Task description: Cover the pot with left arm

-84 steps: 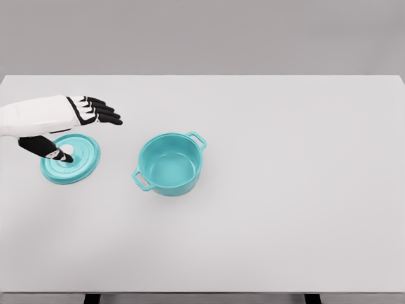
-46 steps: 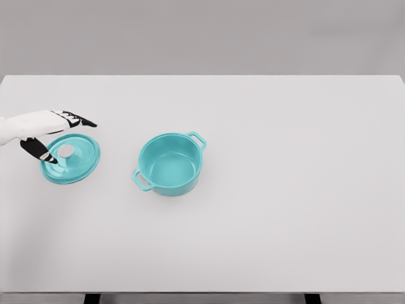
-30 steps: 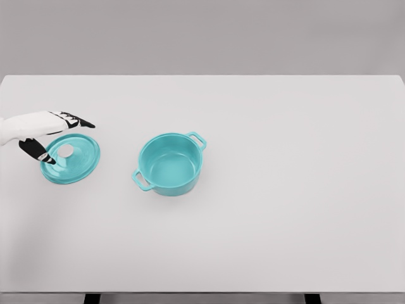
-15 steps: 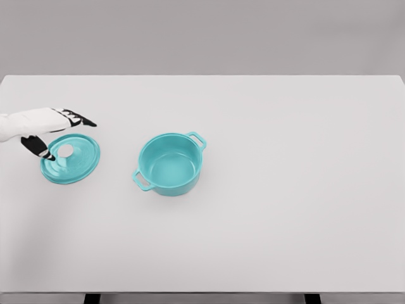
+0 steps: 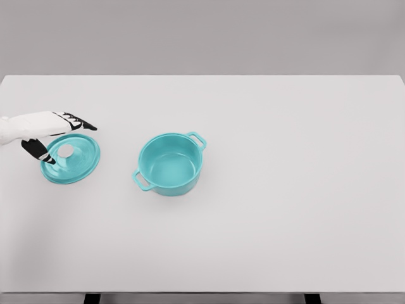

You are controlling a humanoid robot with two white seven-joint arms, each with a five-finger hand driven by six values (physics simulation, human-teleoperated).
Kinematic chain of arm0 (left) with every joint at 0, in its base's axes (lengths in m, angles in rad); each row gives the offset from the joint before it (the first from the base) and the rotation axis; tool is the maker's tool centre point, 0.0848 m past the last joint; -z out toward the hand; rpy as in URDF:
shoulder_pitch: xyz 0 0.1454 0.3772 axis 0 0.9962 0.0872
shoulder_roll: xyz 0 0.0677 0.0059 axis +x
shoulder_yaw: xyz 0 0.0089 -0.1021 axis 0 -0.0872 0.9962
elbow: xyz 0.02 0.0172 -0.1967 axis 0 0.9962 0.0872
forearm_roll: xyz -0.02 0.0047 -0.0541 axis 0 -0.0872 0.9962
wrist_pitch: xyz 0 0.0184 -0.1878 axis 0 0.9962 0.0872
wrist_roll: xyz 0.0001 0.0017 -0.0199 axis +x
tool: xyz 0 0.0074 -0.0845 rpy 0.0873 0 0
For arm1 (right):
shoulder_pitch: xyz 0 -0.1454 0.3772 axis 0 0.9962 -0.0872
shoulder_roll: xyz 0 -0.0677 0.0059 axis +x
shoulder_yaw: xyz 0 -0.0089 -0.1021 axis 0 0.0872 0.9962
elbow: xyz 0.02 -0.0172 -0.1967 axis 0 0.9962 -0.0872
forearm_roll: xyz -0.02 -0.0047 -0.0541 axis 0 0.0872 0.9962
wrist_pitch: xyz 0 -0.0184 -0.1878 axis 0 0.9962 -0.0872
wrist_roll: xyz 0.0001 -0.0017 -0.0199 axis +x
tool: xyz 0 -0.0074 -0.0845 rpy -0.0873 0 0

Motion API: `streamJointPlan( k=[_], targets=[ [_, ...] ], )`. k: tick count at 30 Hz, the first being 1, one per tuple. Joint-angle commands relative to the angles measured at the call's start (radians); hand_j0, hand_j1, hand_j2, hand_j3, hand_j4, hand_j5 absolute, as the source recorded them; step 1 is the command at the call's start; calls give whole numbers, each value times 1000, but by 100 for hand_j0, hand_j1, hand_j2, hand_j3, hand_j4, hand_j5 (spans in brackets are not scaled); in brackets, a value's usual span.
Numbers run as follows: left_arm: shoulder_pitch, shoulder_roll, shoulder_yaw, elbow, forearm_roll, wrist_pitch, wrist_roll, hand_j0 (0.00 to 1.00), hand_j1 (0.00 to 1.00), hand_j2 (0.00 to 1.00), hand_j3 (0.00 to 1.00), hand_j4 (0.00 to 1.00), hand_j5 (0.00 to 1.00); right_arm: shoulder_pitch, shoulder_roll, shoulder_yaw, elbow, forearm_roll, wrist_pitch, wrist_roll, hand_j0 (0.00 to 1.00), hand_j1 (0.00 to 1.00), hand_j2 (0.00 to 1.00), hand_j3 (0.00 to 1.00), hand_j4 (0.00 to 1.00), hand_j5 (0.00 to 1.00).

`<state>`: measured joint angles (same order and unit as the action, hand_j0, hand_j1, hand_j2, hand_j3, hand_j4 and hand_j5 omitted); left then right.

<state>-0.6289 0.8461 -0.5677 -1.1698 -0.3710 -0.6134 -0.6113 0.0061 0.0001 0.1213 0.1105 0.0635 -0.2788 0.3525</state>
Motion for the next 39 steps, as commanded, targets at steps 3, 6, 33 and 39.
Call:
streamJointPlan(
  k=[3,6,33,39],
  targets=[
    [0,2,-6,-18,7,3,0,100,100,100,100,100,100,-2,0,0,0,1,0,0,100,100,100,100,100,100],
    [2,5,-9,-25,7,3,0,100,100,100,100,100,100,-2,0,0,1,1,0,0,100,100,100,100,100,100],
    [0,36,-51,-82,50,3,0,100,100,100,100,100,100,-2,0,0,0,1,0,0,100,100,100,100,100,100],
    [0,34,-52,-68,47,3,0,100,100,100,100,100,100,-2,0,0,0,-1,0,0,100,100,100,100,100,100]
  ],
)
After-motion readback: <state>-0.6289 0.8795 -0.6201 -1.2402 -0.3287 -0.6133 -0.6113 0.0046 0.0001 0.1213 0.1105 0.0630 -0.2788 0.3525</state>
